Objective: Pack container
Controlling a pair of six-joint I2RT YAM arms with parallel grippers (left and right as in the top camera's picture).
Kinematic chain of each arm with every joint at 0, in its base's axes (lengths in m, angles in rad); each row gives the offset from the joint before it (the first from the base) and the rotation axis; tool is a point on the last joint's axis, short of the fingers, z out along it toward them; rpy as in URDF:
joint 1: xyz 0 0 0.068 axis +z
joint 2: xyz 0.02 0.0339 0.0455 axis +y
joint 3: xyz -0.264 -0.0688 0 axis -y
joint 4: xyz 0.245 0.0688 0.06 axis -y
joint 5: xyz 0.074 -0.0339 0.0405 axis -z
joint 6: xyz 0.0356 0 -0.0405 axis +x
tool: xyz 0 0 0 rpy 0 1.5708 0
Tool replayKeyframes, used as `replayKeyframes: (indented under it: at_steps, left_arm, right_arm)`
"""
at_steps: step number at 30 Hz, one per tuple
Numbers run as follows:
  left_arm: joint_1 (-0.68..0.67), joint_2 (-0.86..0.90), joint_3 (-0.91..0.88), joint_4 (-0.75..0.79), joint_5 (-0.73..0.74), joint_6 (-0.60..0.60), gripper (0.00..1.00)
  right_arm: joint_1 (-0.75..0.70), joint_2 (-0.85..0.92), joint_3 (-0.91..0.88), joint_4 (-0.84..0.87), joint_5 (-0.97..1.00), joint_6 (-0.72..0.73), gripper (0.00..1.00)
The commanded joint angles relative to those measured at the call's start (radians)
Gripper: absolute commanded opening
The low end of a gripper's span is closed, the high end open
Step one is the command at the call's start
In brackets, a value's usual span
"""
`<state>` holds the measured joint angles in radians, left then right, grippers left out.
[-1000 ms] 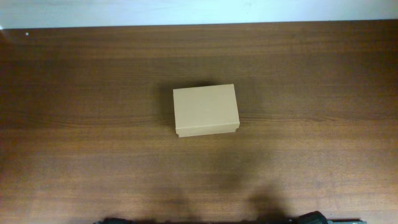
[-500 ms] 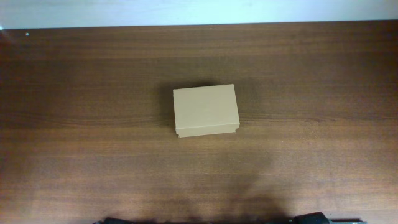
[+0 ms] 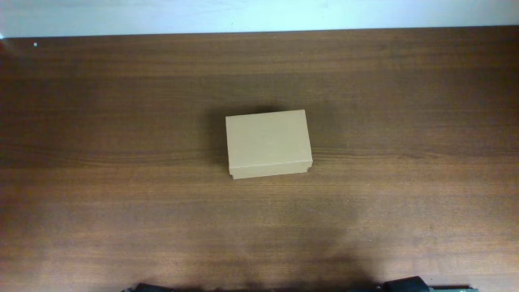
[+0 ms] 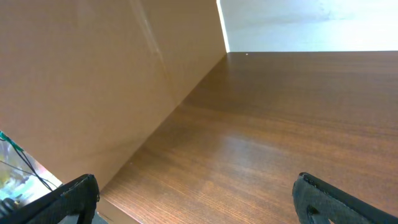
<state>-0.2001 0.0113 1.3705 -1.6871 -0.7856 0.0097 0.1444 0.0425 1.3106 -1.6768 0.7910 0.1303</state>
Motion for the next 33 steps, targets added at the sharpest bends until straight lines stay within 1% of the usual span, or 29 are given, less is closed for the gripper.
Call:
replayKeyframes:
  at_steps: [1, 18, 20, 21, 23, 25, 26, 28, 30, 33]
  left_arm:
    - [-0.001, -0.003, -0.004, 0.002, 0.004, -0.01, 1.0]
    - [-0.001, -0.003, -0.004, 0.0, 0.004, -0.01, 1.0]
    - [-0.001, -0.003, -0.004, 0.0, 0.004, -0.01, 1.0]
    - [-0.001, -0.003, -0.004, 0.0, 0.004, -0.011, 1.0]
    - [-0.001, -0.003, -0.004, 0.0, 0.004, -0.01, 0.99]
    - [-0.001, -0.003, -0.004, 0.0, 0.004, -0.011, 1.0]
    - [-0.001, -0.003, -0.004, 0.0, 0.004, -0.011, 1.0]
    - [-0.001, -0.003, -0.004, 0.0, 0.003, -0.01, 1.0]
    - [-0.001, -0.003, -0.004, 0.0, 0.003, -0.01, 1.0]
    - [-0.001, -0.003, -0.004, 0.0, 0.004, -0.01, 0.99]
  right_arm:
    - [-0.008, -0.005, -0.003, 0.0, -0.006, -0.003, 0.99]
    - [-0.008, -0.005, -0.003, 0.0, -0.003, -0.003, 0.99]
    - [-0.007, -0.005, -0.004, 0.021, 0.035, -0.003, 0.99]
    - [-0.007, -0.005, -0.006, 0.056, 0.037, -0.003, 0.99]
    - [-0.008, -0.01, -0.023, 0.213, 0.029, -0.002, 0.99]
    - [-0.008, -0.028, -0.066, 0.466, -0.01, 0.037, 0.99]
    - [-0.008, -0.038, -0.101, 0.619, -0.059, 0.081, 0.99]
    - [-0.015, -0.037, -0.136, 0.806, -0.135, 0.168, 0.99]
    - [-0.017, -0.037, -0.198, 0.955, -0.188, 0.226, 0.99]
    - [-0.027, -0.037, -0.307, 1.102, -0.274, 0.227, 0.99]
